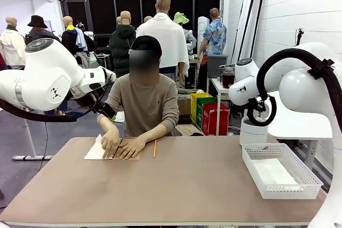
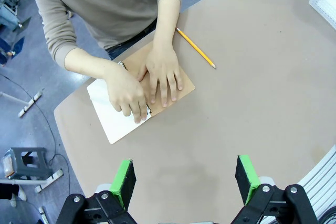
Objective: Sort the paper based on its condition.
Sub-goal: If a person hands you a paper, place it in the Organizing basket , and if it's crumpled, put it in the Trash can.
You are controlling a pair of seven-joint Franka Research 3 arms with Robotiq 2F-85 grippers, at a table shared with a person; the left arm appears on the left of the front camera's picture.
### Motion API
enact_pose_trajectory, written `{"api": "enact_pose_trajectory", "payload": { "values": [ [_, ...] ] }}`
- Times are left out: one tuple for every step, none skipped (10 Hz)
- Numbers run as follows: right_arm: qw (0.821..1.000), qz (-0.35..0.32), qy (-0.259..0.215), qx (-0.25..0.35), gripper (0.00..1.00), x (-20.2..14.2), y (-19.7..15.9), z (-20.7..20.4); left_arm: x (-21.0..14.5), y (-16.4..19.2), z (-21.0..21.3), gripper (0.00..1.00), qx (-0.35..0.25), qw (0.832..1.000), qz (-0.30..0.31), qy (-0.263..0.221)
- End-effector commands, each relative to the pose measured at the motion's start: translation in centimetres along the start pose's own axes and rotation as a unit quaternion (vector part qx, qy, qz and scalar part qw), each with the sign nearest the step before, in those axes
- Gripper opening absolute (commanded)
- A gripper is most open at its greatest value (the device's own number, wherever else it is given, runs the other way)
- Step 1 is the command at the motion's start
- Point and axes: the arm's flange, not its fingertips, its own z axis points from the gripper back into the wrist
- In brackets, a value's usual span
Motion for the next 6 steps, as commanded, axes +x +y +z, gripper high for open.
{"api": "enact_pose_trajectory", "payload": {
  "values": [
    [1.000,0.004,-0.014,0.011,1.00,0.0,0.3,0.7,0.0,0.0,0.0,1.00,0.000,1.000,0.001,0.000],
    [1.000,0.005,-0.016,0.009,1.00,-0.2,0.2,1.1,0.0,0.0,0.0,1.00,0.000,1.000,0.001,0.000],
    [1.000,0.007,-0.023,0.012,1.00,-0.2,0.2,1.6,0.0,0.0,0.0,1.00,0.000,1.000,0.001,0.000],
    [1.000,0.009,-0.025,0.014,1.00,-0.1,0.5,1.6,0.0,0.0,0.0,1.00,0.000,1.000,0.001,0.000],
    [1.000,0.015,-0.018,0.013,1.00,-0.4,0.8,1.0,0.0,0.0,0.0,1.00,0.000,1.000,0.001,0.000],
    [1.000,0.019,-0.011,0.014,1.00,-0.8,1.1,0.1,0.0,0.0,0.0,1.00,0.000,1.000,0.001,0.000]
  ]
}}
